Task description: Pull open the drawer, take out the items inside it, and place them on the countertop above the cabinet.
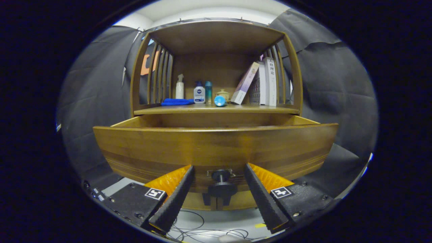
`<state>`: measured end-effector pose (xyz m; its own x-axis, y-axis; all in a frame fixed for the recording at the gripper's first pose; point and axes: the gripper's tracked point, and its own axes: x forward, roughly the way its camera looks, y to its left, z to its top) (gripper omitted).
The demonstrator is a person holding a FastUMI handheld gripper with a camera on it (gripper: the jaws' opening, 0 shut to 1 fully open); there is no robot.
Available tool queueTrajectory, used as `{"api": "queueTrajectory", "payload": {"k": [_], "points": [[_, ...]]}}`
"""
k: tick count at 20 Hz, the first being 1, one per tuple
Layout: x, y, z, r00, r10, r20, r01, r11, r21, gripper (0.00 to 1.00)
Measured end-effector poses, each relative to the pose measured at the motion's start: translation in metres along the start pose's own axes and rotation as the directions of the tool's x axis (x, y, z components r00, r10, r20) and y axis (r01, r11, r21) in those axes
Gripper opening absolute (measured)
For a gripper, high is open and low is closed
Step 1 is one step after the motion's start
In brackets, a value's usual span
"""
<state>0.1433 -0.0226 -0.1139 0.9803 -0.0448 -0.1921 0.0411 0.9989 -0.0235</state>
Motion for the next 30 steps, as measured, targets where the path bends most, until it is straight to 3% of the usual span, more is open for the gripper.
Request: {"api": "queueTrajectory", "payload": {"k": [25,30], "points": [[0.034,0.004,0.015,0.999,-0.022,0.028,0.022,1.0,-0.002,0.99],[0.05,0.006,0.018,1.0,-0.015,-0.016,0.016,0.999,0.039,0.99]]}}
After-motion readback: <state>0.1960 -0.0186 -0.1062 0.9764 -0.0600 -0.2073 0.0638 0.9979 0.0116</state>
